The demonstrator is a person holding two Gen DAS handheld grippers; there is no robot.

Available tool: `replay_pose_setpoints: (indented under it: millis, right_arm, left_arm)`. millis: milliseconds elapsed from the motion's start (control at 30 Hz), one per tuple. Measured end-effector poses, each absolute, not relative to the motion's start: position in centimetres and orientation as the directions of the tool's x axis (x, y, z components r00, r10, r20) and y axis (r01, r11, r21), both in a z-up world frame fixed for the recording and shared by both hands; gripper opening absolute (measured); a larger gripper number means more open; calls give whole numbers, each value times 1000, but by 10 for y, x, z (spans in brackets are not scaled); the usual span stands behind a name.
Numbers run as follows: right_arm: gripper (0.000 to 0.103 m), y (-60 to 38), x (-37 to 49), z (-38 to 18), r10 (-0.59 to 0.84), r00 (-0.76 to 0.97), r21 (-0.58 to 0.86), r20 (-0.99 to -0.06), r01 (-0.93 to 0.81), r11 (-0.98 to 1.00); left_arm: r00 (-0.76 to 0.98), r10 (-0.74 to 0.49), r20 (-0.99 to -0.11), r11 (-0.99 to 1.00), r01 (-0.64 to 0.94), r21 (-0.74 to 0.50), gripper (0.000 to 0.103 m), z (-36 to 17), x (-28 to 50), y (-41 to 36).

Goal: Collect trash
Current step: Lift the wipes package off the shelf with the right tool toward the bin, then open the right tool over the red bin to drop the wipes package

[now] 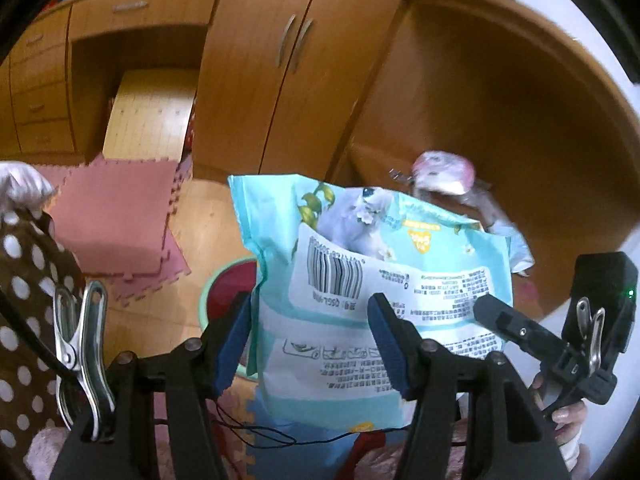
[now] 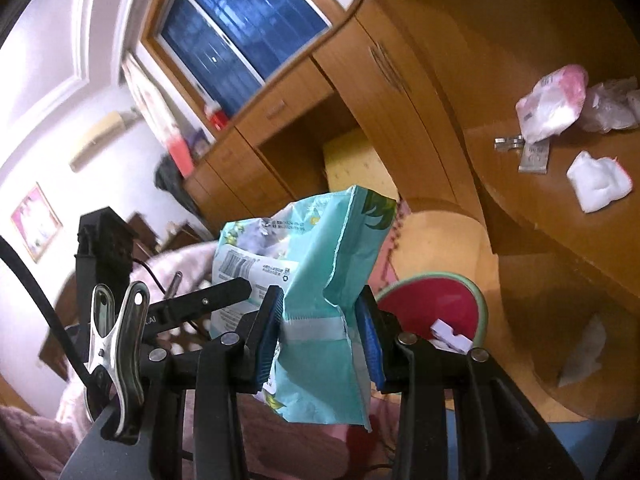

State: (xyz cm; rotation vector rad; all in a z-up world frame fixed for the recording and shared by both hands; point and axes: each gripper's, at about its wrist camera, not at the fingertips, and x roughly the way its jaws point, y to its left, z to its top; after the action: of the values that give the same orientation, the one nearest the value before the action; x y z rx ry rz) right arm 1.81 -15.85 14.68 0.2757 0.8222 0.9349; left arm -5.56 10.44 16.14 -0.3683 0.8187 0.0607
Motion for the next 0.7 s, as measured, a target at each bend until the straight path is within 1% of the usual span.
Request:
replay_pose_setpoints:
  millis: [167,400,500,700]
  right_arm:
    - [38,-132,38,119,714,339,444,-613,-599,666]
    - [38,-102,71,79,596,347,327,-724,-588,740]
    - [38,-93,84,61,559,353,297,-750,-576,762]
    - [38,-82,103,19,520,332,299,-787,-532,792]
  left_arm:
    - [643,-112,-757,934,-192,-302,61,123,-28,121]
    - [589,-133,-797,937,-188,-296,61,74,14,135]
    - [567,-133,-813,936,-199,-292,61,55,28,138]
    - [550,-137,-824,933,-207,-293,60,18,46,146]
